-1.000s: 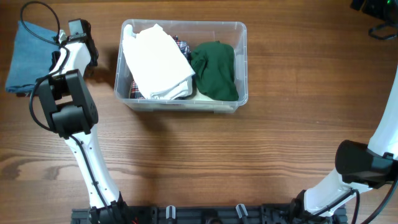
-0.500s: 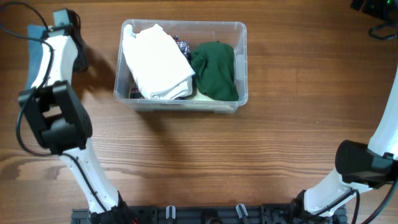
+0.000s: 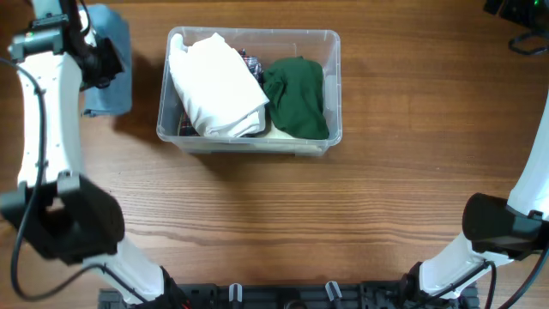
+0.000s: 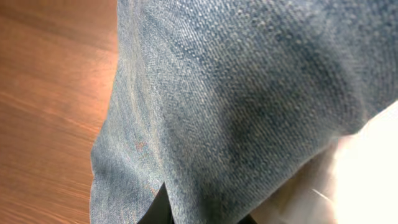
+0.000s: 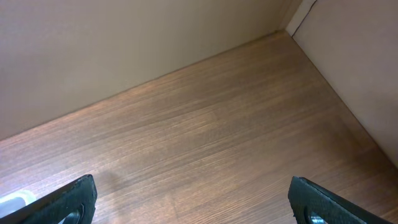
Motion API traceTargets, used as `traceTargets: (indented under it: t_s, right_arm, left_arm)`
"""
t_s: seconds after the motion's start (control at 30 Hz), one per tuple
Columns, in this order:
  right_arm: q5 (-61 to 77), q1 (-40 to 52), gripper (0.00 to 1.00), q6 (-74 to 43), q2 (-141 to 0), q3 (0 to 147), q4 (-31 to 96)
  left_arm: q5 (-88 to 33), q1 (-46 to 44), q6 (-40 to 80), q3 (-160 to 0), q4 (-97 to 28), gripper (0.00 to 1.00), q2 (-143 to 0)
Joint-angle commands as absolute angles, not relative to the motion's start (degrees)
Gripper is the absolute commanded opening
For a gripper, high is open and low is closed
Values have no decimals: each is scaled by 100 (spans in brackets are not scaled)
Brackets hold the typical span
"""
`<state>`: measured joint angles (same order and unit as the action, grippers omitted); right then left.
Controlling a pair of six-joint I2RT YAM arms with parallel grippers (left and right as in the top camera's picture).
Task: Pack container
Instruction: 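Lift the blue denim and carry it over the container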
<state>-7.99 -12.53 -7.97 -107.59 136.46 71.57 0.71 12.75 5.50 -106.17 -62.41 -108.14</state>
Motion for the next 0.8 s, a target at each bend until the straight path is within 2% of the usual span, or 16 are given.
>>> traceTargets:
  t_s: [0.0,0.23,0.43,0.77]
  right_arm:
    - [-860,-1245,100,-910,-10779,13635,7140]
    - [-860,-1245,100,-910,-10779,13635,7140]
    - [-860,-1245,100,-908,-10779,13635,7140]
    - [-858,-1245,100,-910,-10779,13635,7140]
  left_arm:
    - [-987,1258,642,-11037,-6340,4,-9883]
    - [-2945,1260,475,-11113,-6372,4,-8945]
    - [-5319,1072,473,-11113,-6145,4,-8705]
    - [-5636,-746,720,-11111,-5570,4,-8986]
